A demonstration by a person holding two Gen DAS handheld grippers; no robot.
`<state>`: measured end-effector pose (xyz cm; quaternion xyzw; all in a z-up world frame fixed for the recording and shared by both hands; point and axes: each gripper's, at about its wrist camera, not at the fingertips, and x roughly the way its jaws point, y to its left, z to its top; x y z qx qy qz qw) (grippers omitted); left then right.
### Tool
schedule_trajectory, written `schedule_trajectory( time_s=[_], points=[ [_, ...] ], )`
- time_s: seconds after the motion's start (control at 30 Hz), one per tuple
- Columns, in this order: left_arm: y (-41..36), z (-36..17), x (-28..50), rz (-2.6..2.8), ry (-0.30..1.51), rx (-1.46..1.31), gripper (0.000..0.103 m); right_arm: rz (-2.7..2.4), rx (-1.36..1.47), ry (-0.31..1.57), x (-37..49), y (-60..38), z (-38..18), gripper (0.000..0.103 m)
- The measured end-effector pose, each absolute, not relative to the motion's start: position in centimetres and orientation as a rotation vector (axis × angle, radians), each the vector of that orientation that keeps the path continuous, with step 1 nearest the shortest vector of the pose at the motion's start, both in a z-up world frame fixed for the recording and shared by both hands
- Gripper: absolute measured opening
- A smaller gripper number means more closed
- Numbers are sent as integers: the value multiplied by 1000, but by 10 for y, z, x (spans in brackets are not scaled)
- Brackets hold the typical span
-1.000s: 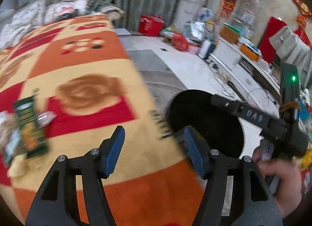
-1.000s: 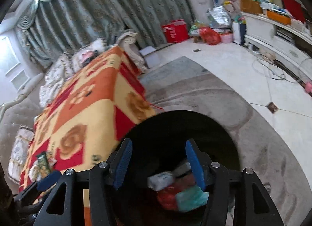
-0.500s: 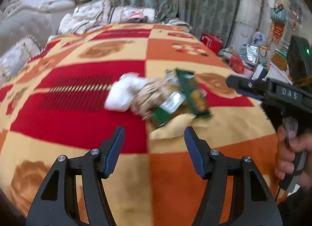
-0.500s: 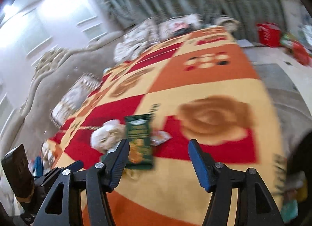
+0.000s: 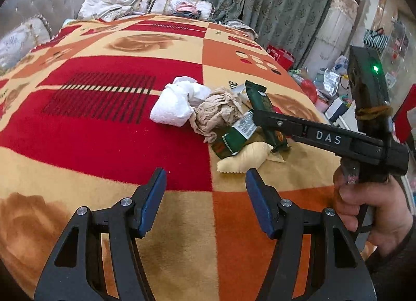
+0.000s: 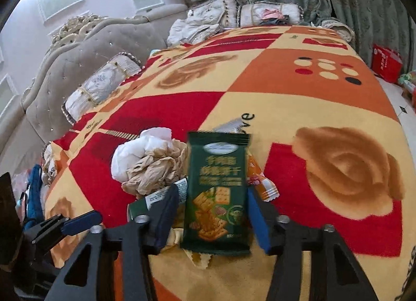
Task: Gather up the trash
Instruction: 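Close the right gripper on the green cracker packet and lift it, then grasp and lift the green toothpaste box with the left gripper while the right gripper holds the cracker packet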
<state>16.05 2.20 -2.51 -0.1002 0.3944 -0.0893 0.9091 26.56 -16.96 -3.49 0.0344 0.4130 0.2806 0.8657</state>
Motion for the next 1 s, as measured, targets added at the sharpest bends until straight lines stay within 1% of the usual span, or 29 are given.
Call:
schedule_trajectory(
  time_s=[0.33, 0.5, 0.8, 0.9, 0.97, 1.0],
  points=[
    [-13, 0, 195, -315, 769, -64, 62, 532, 158, 840, 248, -207, -26, 39],
    [-21, -6, 223, -351, 830, -51, 59, 529, 149, 850, 242, -218, -26, 39],
    [-19, -17, 239, -354, 891, -8, 59, 522, 171, 831, 240, -227, -22, 39],
    [-20, -25, 233, -347, 905, 6, 54, 522, 173, 829, 239, -227, -22, 39],
    [-22, -25, 231, -352, 902, 2, 44, 525, 179, 828, 238, -229, -22, 39],
    [-23, -24, 233, -357, 909, -5, 33, 523, 180, 829, 238, -229, -22, 39]
  ],
)
